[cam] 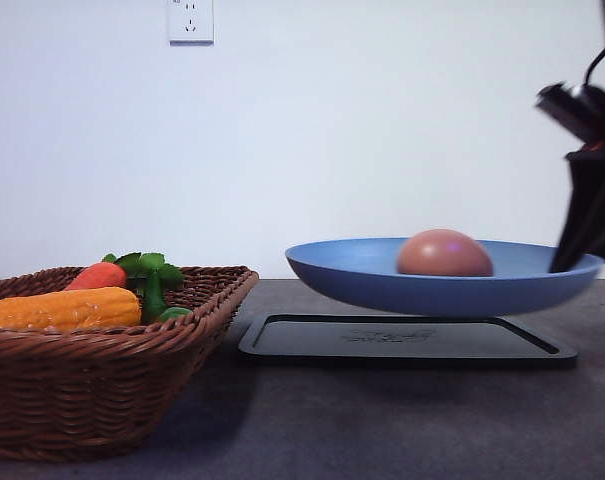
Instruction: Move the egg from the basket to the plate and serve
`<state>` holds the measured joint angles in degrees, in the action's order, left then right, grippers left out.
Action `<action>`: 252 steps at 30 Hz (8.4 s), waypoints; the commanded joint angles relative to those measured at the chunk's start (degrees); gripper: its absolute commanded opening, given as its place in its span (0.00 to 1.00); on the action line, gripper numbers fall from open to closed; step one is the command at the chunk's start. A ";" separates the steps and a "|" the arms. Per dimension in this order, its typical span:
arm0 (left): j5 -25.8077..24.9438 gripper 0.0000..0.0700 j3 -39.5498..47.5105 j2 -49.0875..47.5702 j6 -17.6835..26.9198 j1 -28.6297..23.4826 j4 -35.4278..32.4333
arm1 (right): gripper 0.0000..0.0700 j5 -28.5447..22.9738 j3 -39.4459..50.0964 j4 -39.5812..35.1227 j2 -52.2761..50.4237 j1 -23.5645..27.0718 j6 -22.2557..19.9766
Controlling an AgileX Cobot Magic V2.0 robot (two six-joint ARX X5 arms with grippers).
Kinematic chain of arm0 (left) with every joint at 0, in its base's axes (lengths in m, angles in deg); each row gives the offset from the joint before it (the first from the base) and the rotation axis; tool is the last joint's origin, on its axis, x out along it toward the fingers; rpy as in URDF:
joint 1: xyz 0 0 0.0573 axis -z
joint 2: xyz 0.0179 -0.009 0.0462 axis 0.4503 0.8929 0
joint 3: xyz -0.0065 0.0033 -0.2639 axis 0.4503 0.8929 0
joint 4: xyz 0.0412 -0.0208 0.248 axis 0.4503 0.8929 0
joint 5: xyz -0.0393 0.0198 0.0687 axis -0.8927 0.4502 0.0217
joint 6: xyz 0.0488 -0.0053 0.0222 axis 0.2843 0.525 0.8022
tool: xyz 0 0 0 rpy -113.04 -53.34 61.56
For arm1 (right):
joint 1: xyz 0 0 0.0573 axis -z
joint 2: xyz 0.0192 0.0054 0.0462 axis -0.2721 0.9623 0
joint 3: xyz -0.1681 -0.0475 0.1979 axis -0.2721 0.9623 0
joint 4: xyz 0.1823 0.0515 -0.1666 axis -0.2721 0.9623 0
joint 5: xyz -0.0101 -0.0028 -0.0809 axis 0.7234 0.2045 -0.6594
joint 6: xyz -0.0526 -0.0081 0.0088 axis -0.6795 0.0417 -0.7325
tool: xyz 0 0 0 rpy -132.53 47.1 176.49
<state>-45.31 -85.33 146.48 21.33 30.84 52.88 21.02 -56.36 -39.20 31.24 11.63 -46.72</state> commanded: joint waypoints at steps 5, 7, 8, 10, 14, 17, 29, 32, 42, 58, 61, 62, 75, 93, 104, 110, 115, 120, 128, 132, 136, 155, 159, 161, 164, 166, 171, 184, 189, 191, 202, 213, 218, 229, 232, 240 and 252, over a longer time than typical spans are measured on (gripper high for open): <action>0.39 0.58 -0.77 -7.05 -0.10 0.52 1.27 | 0.00 0.50 -8.41 -4.43 11.93 1.33 -0.54; 0.39 0.58 -0.77 -9.05 -0.33 0.52 2.00 | 0.00 0.50 -11.01 -5.70 15.99 1.46 -0.56; 0.39 0.58 -0.77 -9.76 -0.33 0.52 2.24 | 0.00 0.50 -12.04 -6.65 17.74 1.46 -0.54; 0.39 0.58 -0.77 -10.93 -0.33 0.52 2.38 | 0.00 0.48 -14.07 -7.86 21.13 1.49 -0.42; 0.39 0.58 -0.77 -11.71 -0.35 0.52 2.34 | 0.00 0.50 -16.74 -8.24 26.05 1.57 -0.07; 0.39 0.58 -0.77 -11.64 -0.35 0.52 2.33 | 0.00 0.44 -17.36 -8.39 28.01 1.57 -0.11; 0.49 0.58 -0.77 -10.43 -0.33 0.52 2.25 | 0.34 0.44 -17.77 -9.33 28.38 2.24 -0.78; 2.05 0.58 -0.77 -9.88 -0.33 0.52 2.18 | 0.34 0.50 -18.44 -9.34 28.04 2.92 -0.85; 17.54 0.40 -0.77 -6.24 0.20 0.52 1.86 | 0.29 0.52 -20.07 -9.92 20.48 8.57 -1.46; 27.97 0.00 -0.76 10.61 8.67 -17.10 3.62 | 0.00 -16.07 -19.69 7.34 -5.48 2.09 -8.16; 27.21 0.00 -0.70 12.16 7.13 -23.00 4.92 | 0.00 -24.31 -18.79 8.50 -9.48 -2.67 -8.54; 26.11 0.00 -0.63 12.26 6.50 -25.07 5.21 | 0.00 -26.35 -18.32 8.35 -10.67 -4.23 -8.54; 17.03 0.00 7.91 2.03 1.90 -36.11 -2.08 | 0.00 -39.04 7.29 -18.45 -29.12 -20.66 -8.54; 15.52 0.00 28.63 -23.27 -8.79 -33.75 -5.92 | 0.00 -40.33 30.35 -38.20 -39.65 -23.04 -6.71; 15.55 0.00 28.63 -24.91 -8.71 -33.44 -5.24 | 0.00 -40.33 30.35 -38.22 -39.65 -23.04 -6.71; 15.53 0.00 28.84 -40.55 -1.24 -34.65 -3.21 | 0.00 -40.33 30.35 -38.22 -39.66 -23.04 -6.70; 16.41 0.00 30.65 -50.69 1.89 -39.91 -4.04 | 0.00 -40.33 30.35 -38.22 -39.67 -23.04 -6.69; 16.41 0.00 35.75 -54.39 3.98 -46.96 -6.61 | 0.00 -40.33 30.35 -38.22 -39.66 -23.04 -6.70; 16.33 0.00 49.03 -54.86 2.22 -53.04 -15.95 | 0.00 -40.33 30.35 -38.22 -39.68 -23.04 -6.71; 16.32 0.00 54.31 -54.88 1.13 -53.44 -17.03 | 0.00 -40.33 30.35 -38.22 -39.68 -23.04 -6.71; 16.20 0.00 57.13 -54.96 0.94 -53.45 -16.99 | 0.00 -40.33 30.35 -38.23 -39.68 -23.03 -6.71; 16.17 0.00 60.52 -57.90 0.20 -53.99 -14.34 | 0.00 -40.33 30.35 -38.25 -39.68 -23.04 -6.71; 16.17 0.00 60.52 -57.90 0.21 -53.99 -14.45 | 0.00 -40.33 30.35 -38.25 -39.68 -23.03 -6.71; 16.17 0.00 60.52 -57.90 0.21 -53.99 -14.46 | 0.00 -40.33 30.35 -38.25 -39.68 -23.03 -6.71; 16.17 0.00 60.52 -57.90 0.21 -53.99 -14.46 | 0.00 -40.33 30.35 -38.25 -39.68 -23.03 -6.70; 16.17 0.00 60.52 -57.90 0.20 -53.99 -14.46 | 0.00 -40.33 30.35 -38.25 -39.68 -23.04 -6.71; 16.17 0.00 60.52 -57.90 0.21 -53.99 -14.46 | 0.00 -40.33 30.35 -38.25 -39.68 -23.04 -6.71; 16.17 0.00 60.52 -57.90 0.20 -54.00 -14.44 | 0.00 -49.36 31.75 -36.17 -48.85 -21.93 -18.08; 16.17 0.00 60.52 -57.90 0.20 -53.99 -14.46 | 0.00 -50.28 35.70 -37.03 -60.15 -16.64 -19.14; 16.17 0.00 60.52 -57.90 0.20 -53.99 -14.46 | 0.00 -49.63 38.24 -38.01 -64.73 -13.85 -18.61; 16.17 0.00 60.52 -57.90 0.20 -54.00 -14.46 | 0.00 -33.32 49.28 -35.56 -79.11 -1.98 -14.41; 16.17 0.00 60.52 -57.90 0.20 -53.99 -14.47 | 0.00 -32.13 49.24 -26.90 -79.61 -0.31 -8.83; 16.17 0.00 60.52 -57.90 0.21 -53.99 -14.47 | 0.00 -32.74 49.22 -27.82 -79.61 -0.31 -7.87; 16.17 0.00 60.52 -57.90 0.21 -53.99 -14.45 | 0.00 -32.72 49.19 -27.95 -79.61 -0.31 -7.87; 16.17 0.00 60.52 -57.90 0.22 -53.99 -14.45 | 0.00 -32.74 49.19 -27.95 -79.61 -0.31 -7.87; 16.17 0.00 60.52 -57.90 0.21 -53.99 -14.45 | 0.00 -32.72 49.19 -27.95 -79.61 -0.31 -7.87; 16.17 0.00 60.52 -57.90 0.22 -53.99 -14.45 | 0.00 -32.73 49.19 -27.95 -79.61 -0.31 -7.87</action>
<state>-29.15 -25.72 88.62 21.97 -23.13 36.64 -11.53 -7.45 -66.56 -48.28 11.32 -55.40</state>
